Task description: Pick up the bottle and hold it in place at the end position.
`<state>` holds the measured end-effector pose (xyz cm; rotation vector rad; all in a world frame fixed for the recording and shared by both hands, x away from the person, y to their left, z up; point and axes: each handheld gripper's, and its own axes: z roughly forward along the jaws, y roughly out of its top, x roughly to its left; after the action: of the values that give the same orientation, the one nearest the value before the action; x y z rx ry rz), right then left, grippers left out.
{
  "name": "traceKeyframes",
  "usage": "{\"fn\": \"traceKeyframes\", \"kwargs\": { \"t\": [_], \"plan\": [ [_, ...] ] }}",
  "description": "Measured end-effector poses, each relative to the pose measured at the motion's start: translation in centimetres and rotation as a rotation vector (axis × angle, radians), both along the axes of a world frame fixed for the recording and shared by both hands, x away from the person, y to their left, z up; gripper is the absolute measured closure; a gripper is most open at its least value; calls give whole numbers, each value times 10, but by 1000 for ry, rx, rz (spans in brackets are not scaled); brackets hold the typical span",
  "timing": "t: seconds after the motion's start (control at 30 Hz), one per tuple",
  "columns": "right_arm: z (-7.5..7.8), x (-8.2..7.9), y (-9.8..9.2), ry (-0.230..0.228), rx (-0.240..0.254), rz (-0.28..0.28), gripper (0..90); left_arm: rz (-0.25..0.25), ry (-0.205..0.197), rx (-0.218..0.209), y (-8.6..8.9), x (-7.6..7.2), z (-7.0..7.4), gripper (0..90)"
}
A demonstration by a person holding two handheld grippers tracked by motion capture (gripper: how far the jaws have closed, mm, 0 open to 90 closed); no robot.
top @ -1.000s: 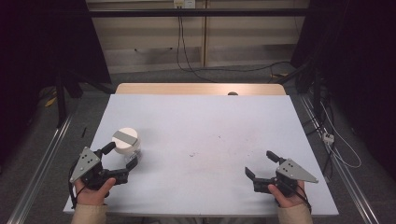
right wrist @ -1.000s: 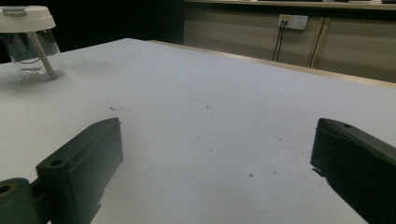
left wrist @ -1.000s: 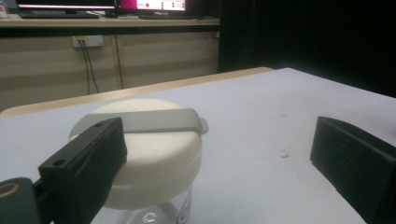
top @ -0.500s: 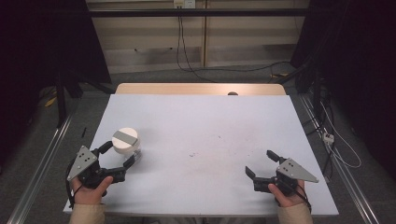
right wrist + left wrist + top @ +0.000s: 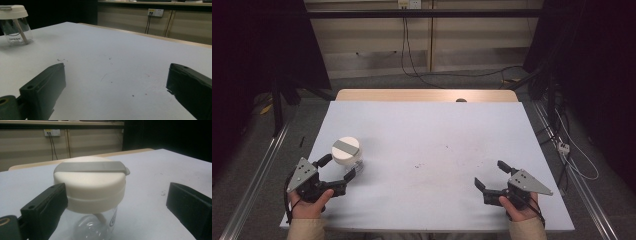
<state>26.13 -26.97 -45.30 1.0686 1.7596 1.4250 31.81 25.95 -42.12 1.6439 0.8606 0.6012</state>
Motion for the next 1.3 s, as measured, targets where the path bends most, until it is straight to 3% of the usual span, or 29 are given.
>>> {"fn": "traceKeyframes", "kwargs": {
  "t": [0.17,0.33,0.9,1.1,1.27,1.3],
  "plan": [
    [0,0,1,4,-3,3,18,9,9,6,1,0,-3,33],
    [0,0,2,-2,-8,5,18,34,53,19,2,4,-8,32],
    [2,1,4,-7,-12,10,19,54,130,73,-10,34,-22,37],
    [2,0,4,-13,-14,9,19,81,132,87,-14,40,-25,39],
    [2,0,4,-11,-11,8,20,94,128,67,-16,43,-26,53],
    [3,0,4,-13,-12,8,20,83,130,86,-16,44,-26,55]
  ]
}}
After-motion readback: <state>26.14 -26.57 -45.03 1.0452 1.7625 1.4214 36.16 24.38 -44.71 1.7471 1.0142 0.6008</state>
